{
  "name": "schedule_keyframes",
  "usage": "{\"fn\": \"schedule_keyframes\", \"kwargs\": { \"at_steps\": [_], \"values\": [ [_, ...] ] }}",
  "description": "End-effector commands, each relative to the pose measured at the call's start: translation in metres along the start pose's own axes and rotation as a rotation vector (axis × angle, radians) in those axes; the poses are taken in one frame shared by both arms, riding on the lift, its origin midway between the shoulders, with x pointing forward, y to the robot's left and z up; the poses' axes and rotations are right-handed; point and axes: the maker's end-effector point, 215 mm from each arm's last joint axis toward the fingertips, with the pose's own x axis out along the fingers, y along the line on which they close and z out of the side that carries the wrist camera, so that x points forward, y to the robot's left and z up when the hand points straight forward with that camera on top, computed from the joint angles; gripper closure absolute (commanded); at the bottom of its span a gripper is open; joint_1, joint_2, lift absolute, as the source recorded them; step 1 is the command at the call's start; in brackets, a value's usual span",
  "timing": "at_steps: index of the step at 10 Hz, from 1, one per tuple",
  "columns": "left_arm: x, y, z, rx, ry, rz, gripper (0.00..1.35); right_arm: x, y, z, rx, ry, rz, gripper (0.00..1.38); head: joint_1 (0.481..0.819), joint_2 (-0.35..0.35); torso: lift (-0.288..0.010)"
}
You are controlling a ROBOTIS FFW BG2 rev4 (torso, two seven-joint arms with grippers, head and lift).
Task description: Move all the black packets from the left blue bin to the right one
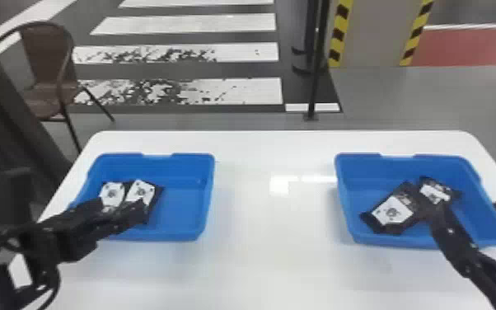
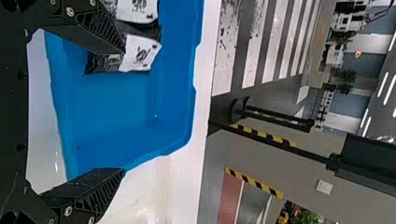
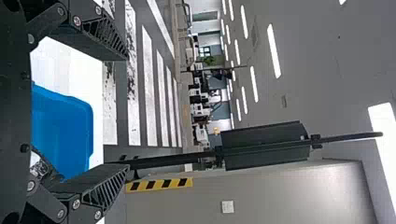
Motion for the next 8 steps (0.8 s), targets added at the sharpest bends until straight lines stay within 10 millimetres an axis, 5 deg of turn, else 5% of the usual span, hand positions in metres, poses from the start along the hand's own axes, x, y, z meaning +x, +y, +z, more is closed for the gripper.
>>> {"fn": "schedule_keyframes", "kwargs": {
  "at_steps": [1,4,8],
  "values": [
    [0.021,0.023,0.014,-0.035,-0.028,0.021,0.14,0.005,0.004,-0.012,0.027,0.010,0.008,0.22,0.695,0.097,-0.140],
    [0.050,0.048,0.007,-0.071,0.028,0.065,0.14,0.013,0.016,-0.018,0.047,0.015,0.044,0.22,0.695,0.155,-0.140],
    [0.068,0.056,-0.011,-0.070,0.118,0.130,0.14,0.014,0.016,-0.025,0.064,0.027,0.050,0.23,0.695,0.168,-0.140]
  ]
}}
